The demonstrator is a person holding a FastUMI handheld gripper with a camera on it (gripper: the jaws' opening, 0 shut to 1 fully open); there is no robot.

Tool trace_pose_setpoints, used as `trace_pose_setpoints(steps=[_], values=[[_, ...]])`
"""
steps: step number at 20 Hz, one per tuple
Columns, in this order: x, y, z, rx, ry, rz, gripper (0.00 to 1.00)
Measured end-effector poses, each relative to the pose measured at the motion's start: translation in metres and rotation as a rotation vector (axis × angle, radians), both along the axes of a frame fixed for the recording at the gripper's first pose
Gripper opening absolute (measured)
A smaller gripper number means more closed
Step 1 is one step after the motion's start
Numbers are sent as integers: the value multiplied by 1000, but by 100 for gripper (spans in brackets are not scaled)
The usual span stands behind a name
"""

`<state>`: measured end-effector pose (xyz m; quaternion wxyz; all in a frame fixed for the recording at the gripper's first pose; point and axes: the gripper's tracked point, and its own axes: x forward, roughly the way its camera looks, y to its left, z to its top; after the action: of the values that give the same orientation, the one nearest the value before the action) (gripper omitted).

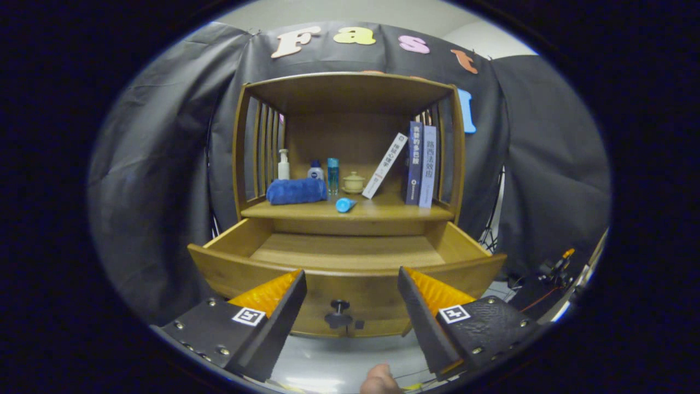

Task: Pull open the drawer, take out the items inside it, and place them on the countertop above the cabinet.

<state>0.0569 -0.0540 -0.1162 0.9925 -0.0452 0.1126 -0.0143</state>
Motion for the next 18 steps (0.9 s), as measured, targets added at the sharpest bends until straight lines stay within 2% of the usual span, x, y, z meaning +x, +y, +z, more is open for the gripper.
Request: trace_pose_setpoints(steps=[6, 10, 18], values=[[-2, -7, -34, 44, -40, -15, 99], [13, -9, -50, 71, -19, -37, 100], [44, -9, -71, 49, 13, -61, 100]])
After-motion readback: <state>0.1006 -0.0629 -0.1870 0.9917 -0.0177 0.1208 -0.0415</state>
